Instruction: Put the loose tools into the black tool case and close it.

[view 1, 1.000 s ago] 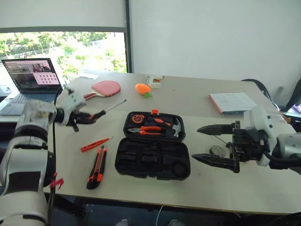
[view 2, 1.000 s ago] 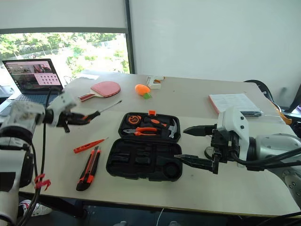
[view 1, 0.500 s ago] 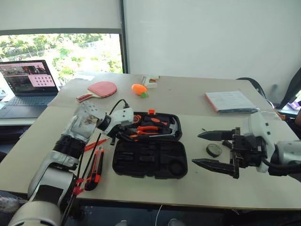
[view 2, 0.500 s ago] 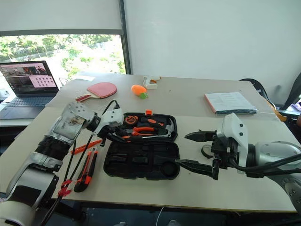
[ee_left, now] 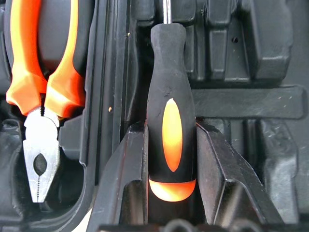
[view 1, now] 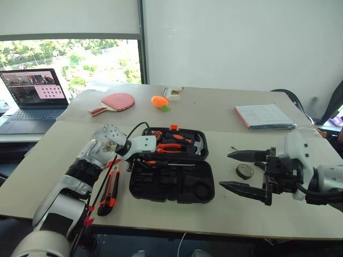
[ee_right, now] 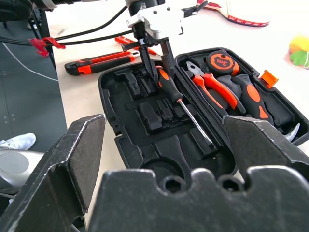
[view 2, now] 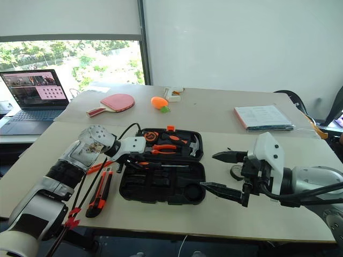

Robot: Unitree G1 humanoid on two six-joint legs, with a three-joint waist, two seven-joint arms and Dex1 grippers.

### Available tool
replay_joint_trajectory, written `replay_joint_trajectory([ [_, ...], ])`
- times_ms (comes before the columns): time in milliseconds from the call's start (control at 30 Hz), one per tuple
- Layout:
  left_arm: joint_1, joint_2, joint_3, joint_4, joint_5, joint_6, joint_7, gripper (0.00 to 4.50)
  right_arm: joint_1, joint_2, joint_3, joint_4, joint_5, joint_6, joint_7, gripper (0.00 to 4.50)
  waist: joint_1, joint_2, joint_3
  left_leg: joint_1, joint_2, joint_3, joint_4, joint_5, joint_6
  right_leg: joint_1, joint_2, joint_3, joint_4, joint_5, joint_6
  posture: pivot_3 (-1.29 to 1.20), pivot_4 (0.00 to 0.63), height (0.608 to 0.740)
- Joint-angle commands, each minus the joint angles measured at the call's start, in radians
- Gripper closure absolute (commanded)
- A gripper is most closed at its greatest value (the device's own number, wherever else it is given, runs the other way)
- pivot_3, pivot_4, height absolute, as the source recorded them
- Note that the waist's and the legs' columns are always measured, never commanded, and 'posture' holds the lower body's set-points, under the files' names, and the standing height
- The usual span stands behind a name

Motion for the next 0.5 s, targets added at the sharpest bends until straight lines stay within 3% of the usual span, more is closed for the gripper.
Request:
replay_joint_trajectory([
  [33,-0.047,-0.005,0.017,-0.005,-0.014,-0.009,-0.008,1.74,-0.007,-0.001,-0.033,-0.017,0.017,-0.012,-0.009,0.0,0.003,0.0,0.0,0.0,0.0,0.0,0.0,0.0,0.0,0.0,0.0,0.0,0.0,0.0,0.0,0.0,0.15,0.74],
  [133,-0.064,0.005,0.064,-0.064,-0.093,0.064,-0.076,0.8,-0.004,0.0,-0.035,-0.02,0.018,-0.011,-0.011,0.0,0.004,0.0,0.0,0.0,0.0,0.001,0.001,0.0,0.0,0.001,0.0,0.0,0.0,0.0,0.0,0.0,0.15,0.74],
  [233,-0.072,0.039,0.093,-0.121,-0.159,0.076,-0.159,0.8,0.005,0.003,-0.034,-0.019,0.014,-0.011,-0.01,0.0,0.001,0.0,0.0,0.0,0.0,0.001,0.001,0.0,0.0,0.0,0.0,0.0,0.0,0.0,0.0,0.0,0.15,0.74],
  [300,-0.081,0.059,0.091,-0.143,-0.184,0.082,-0.192,1.2,0.01,0.005,-0.033,-0.018,0.012,-0.012,-0.011,0.0,0.0,0.0,0.0,-0.001,0.0,0.001,0.0,0.0,0.0,0.0,0.0,0.0,0.0,0.0,0.0,0.0,0.15,0.74],
  [500,-0.099,-0.01,0.042,-0.097,-0.135,0.042,-0.13,3.21,0.008,0.007,-0.016,-0.013,-0.003,-0.021,-0.014,0.0,0.002,0.0,0.0,0.0,0.0,0.001,0.001,0.0,0.0,0.001,0.0,0.0,0.0,0.0,0.0,0.0,0.15,0.74],
])
